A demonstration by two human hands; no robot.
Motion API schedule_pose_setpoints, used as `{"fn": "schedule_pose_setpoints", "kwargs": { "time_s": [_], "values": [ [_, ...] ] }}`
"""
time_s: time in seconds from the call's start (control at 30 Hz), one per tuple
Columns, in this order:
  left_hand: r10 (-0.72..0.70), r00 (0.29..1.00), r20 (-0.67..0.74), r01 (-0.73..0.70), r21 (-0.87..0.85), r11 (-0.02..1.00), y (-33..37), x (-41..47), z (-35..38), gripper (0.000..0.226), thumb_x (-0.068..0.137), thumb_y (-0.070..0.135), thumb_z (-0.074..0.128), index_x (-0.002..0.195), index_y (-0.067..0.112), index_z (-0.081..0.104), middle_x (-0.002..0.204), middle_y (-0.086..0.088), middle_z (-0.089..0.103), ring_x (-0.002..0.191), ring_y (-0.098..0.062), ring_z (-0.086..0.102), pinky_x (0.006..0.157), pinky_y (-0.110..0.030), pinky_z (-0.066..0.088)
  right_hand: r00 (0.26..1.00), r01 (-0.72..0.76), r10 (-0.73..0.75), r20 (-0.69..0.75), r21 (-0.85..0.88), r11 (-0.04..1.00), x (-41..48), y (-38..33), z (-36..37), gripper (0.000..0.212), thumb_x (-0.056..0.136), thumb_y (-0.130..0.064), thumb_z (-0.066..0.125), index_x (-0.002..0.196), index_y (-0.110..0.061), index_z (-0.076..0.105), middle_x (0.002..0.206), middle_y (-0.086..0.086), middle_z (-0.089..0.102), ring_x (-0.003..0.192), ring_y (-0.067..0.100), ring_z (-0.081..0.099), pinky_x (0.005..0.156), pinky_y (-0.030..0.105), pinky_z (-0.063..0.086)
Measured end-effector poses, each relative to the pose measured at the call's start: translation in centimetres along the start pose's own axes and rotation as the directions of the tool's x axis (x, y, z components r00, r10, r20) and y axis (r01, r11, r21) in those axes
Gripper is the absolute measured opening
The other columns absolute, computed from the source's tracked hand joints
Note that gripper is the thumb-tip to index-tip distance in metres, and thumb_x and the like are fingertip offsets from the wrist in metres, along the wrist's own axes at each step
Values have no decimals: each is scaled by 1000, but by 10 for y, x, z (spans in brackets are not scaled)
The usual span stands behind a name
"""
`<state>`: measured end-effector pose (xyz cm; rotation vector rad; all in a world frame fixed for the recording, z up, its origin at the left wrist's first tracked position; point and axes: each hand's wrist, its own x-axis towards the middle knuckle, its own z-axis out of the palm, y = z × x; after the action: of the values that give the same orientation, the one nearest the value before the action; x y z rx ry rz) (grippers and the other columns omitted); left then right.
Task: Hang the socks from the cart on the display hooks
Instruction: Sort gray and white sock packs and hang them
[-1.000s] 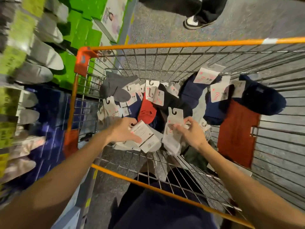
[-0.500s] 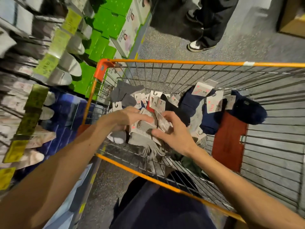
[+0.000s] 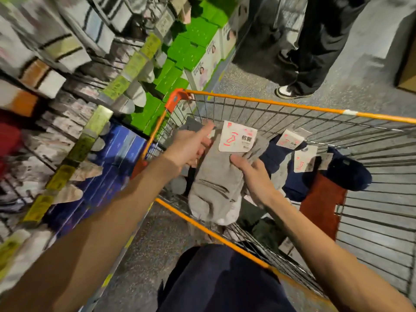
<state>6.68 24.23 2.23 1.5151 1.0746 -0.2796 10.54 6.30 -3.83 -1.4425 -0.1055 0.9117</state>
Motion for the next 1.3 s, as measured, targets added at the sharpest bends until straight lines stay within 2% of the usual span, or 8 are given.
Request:
{"fn": "schedule_pose_setpoints", "kwargs": {
  "time_s": [0.07, 0.13, 0.23, 0.53, 0.8, 0.93, 1.07, 1.3],
  "values": [
    [112, 985, -133, -113, -1, 994, -7, -12, -4, 51, 90, 56, 61, 76, 7, 65, 59, -1, 57, 51, -14, 49, 49, -24, 35, 998, 33, -29, 63, -65, 997, 0, -10, 8, 35, 99, -10, 60, 65, -20, 63, 49, -18, 61, 45, -6, 57, 49, 7, 42],
    [211, 961, -179, -221, -38, 974, -13, -30, -11, 49, 90, 57, 63, 81, 9, 65, 76, -3, 67, 72, -17, 60, 66, -30, 46, 989, 58, -48, 141, -68, 996, -2, -19, 15, 7, 94, -17, 66, 90, -17, 71, 81, -12, 76, 76, 1, 71, 71, 15, 54],
    [275, 927, -255, -312, -117, 943, -21, -61, -25, 42, 78, 62, 70, 87, 22, 64, 98, -6, 69, 93, -21, 65, 90, -40, 51, 976, 101, -83, 200, -82, 992, -8, -36, 39, 40, 88, -29, 70, 125, -14, 66, 117, -2, 73, 107, 14, 70, 87, 26, 56],
    [332, 787, -520, -495, -211, 843, -59, -151, -104, 33, 79, 35, 83, 94, 11, 67, 93, -3, 76, 90, -24, 73, 83, -53, 58, 893, 311, -245, 378, -123, 942, -59, -76, 144, 20, 89, -7, 69, 102, -23, 66, 81, -22, 75, 81, -6, 70, 69, 9, 51],
    [283, 634, -719, -665, -322, 674, -103, -253, -172, 17, 88, 23, 76, 100, 15, 68, 93, 2, 77, 85, -15, 74, 72, -33, 59, 816, 408, -365, 447, 0, 913, -134, -90, 234, 28, 79, -19, 81, 104, -15, 68, 89, -7, 77, 83, 9, 73, 69, 21, 55],
    [226, 607, -762, -706, -386, 594, -123, -317, -197, 13, 89, 16, 73, 101, 15, 70, 92, 1, 77, 81, -13, 74, 64, -26, 58, 706, 495, -417, 573, 22, 869, -183, -104, 272, 23, 72, -23, 80, 92, -16, 72, 84, -6, 78, 78, 8, 73, 66, 20, 54],
    [175, 599, -781, -717, -426, 551, -149, -377, -218, 19, 89, 19, 72, 107, 14, 70, 101, -9, 76, 93, -26, 73, 85, -46, 60, 571, 566, -449, 688, 66, 821, -224, -108, 308, 21, 78, -8, 77, 98, -10, 70, 85, -5, 78, 78, 7, 73, 65, 19, 54],
    [87, 446, -891, -825, -372, 426, -198, -450, -241, 33, 85, 28, 78, 114, 14, 70, 103, -7, 77, 97, -25, 73, 90, -49, 58, 398, 639, -445, 802, 106, 762, -282, -99, 380, 37, 70, -19, 84, 104, -10, 72, 96, 2, 78, 88, 15, 75, 69, 24, 57]
  ]
}}
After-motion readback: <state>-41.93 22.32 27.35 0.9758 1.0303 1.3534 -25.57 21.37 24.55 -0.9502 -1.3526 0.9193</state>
